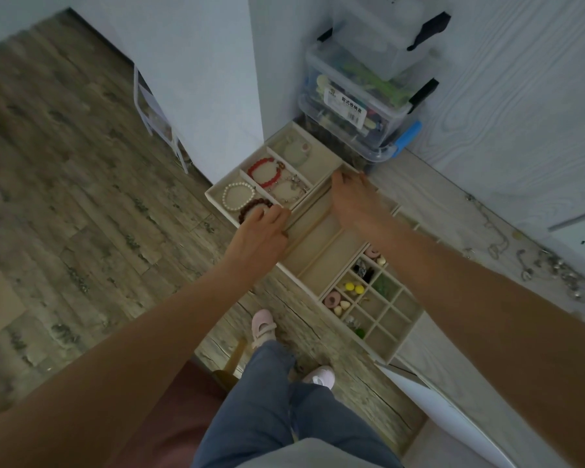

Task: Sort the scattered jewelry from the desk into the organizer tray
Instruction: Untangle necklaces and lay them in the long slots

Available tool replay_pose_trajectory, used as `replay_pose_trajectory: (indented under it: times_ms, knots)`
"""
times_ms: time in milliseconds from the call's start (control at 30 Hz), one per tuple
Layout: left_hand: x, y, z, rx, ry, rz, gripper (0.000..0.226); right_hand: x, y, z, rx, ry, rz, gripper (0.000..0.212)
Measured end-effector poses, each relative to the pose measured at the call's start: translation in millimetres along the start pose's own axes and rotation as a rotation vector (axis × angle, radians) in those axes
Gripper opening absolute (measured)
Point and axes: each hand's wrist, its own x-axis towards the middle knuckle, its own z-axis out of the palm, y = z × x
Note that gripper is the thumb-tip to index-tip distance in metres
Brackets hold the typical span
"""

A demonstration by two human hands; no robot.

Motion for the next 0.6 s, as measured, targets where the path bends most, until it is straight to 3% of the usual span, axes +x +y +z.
replay_pose_trajectory:
  times_ms: [233, 367, 600]
  knots:
    - [12.9, -12.0, -28.1, -0.219, 0.032, -0.149, 0.030, -13.4, 6.9, -8.5, 0.136, 0.020, -0.028, 0.041]
    - [39.0, -2.8, -57.6, -0.348, -0.029, -0.193, 0.032, -31.1, 27.3, -13.7, 0.257, 0.019, -0.029, 0.041]
    - [97.6, 54.3, -96.3, -0.479, -0.036, -0.023, 0.032, -82.2, 101.7, -11.9, 0.411, 0.182, 0.190, 0.036]
